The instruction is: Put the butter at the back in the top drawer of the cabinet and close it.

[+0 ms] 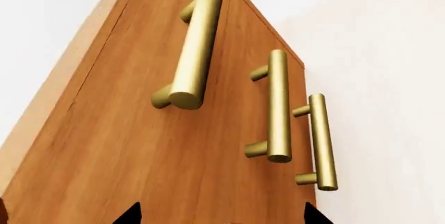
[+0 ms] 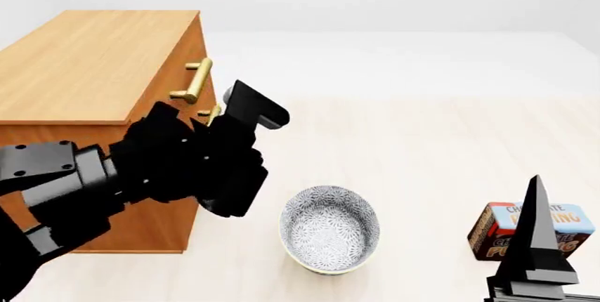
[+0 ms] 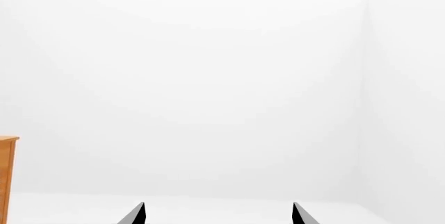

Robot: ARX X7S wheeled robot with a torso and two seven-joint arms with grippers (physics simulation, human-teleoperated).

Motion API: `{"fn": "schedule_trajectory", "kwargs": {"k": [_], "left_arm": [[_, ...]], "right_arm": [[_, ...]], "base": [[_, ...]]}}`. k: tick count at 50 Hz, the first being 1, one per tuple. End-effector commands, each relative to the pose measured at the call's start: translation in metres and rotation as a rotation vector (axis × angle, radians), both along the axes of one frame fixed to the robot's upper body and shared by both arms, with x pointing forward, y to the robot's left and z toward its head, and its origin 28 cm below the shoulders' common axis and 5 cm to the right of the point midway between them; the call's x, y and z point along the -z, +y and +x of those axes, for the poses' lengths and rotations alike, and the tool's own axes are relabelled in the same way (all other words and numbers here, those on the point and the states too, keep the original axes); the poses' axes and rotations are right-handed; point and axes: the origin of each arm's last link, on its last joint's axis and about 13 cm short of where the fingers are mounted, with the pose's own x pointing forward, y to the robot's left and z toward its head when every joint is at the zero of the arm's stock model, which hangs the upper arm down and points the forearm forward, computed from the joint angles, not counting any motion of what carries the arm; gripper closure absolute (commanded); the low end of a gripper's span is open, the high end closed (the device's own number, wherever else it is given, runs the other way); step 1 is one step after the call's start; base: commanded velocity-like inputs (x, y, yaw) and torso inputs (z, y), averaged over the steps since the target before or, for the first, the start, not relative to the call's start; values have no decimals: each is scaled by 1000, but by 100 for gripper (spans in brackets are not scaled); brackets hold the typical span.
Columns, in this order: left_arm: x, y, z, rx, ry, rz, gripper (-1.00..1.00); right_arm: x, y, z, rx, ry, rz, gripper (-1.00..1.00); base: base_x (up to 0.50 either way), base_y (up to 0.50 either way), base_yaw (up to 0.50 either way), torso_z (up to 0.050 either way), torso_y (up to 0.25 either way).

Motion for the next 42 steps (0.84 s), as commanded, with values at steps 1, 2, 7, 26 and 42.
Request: {"fn": "schedule_trajectory", "kwargs": {"k": [1,2,7,26,42], "left_arm": [[-23,6,-51,134,-102,-93,-100],[-25,7,-56,161,-122,-107,-100],[-35,15,-72,246,-210,-209,-100],[-52,70,-111,383,-530,-430,-100],[-60,107,-127,430,-686,-511,-100]], "right_arm": [[0,0,0,-2,-2,-1,-100],[0,0,0,-2,-1,0,-100],[-1,0,1,-6,1,1,-100],[-12,0,11,-72,9,-1,-100],[-17,0,14,-115,3,2,-100]], "base": [[0,0,0,0,0],[0,0,0,0,0],[0,0,0,0,0],[0,0,0,0,0],[0,0,0,0,0]]}}
